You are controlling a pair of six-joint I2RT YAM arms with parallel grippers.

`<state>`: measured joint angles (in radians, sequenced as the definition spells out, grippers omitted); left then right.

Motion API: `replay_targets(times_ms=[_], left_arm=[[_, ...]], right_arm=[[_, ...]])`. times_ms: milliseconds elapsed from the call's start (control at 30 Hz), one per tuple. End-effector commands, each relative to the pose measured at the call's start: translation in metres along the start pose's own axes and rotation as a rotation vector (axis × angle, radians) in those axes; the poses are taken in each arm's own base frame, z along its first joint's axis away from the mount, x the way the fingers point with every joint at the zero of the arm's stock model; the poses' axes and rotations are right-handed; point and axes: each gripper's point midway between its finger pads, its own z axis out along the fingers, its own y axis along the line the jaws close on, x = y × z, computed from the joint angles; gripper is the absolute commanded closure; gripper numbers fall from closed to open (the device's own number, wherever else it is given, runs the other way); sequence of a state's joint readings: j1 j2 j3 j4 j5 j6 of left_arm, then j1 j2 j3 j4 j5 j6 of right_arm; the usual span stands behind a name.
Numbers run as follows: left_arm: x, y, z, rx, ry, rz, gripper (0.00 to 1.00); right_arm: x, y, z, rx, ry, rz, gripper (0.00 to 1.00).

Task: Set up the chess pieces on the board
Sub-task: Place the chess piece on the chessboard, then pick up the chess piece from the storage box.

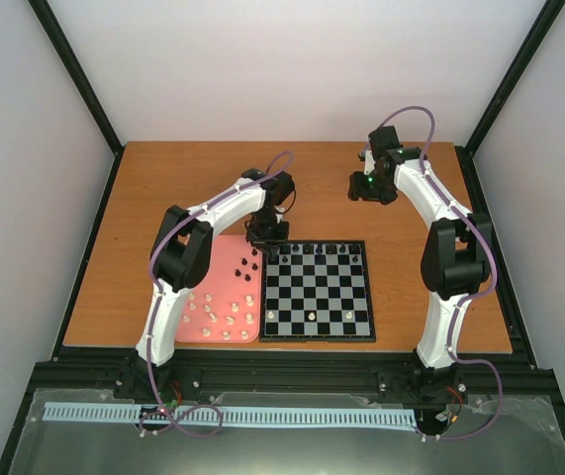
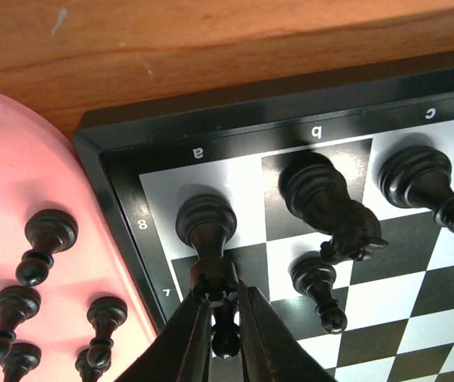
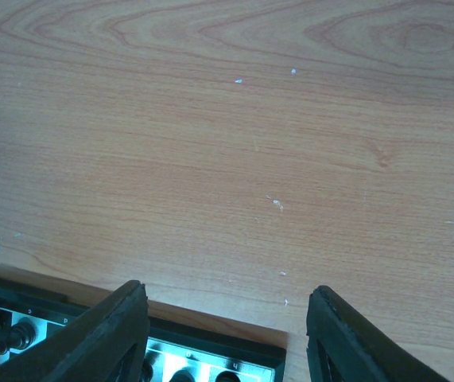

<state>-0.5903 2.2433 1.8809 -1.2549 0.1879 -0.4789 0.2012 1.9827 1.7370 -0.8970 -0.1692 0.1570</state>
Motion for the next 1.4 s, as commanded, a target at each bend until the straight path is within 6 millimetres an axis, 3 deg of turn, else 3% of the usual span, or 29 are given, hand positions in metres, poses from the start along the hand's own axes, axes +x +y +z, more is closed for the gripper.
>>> replay_targets(times_ms=[0,600,1167,1267,1367], left_arm=[[-0.004,-0.006,-0.002,0.001,-0.014,0.005,0.86],[0.007,0.000,-0.010,-0.012,-0.015,0.018,0.77],[0.015,0.001,-0.073,-0.006,-0.139,0.035,0.61],[0.010,0.017,-0.086,-0.034,-0.180,0.010,0.54],[0.003,0.043,-0.085,-0.051,-0.185,-0.048,0.52]], right_arm=[[-0.002,-0.004,0.000,0.000,-0.008,0.001,0.45],[-0.003,-0.004,-0.003,0.001,-0.014,-0.002,0.45],[-0.004,-0.003,-0.013,0.004,-0.032,-0.008,0.45],[-0.004,-0.002,-0.015,0.001,-0.034,-0.008,0.45],[-0.004,-0.001,-0.016,-0.002,-0.035,-0.009,0.45]])
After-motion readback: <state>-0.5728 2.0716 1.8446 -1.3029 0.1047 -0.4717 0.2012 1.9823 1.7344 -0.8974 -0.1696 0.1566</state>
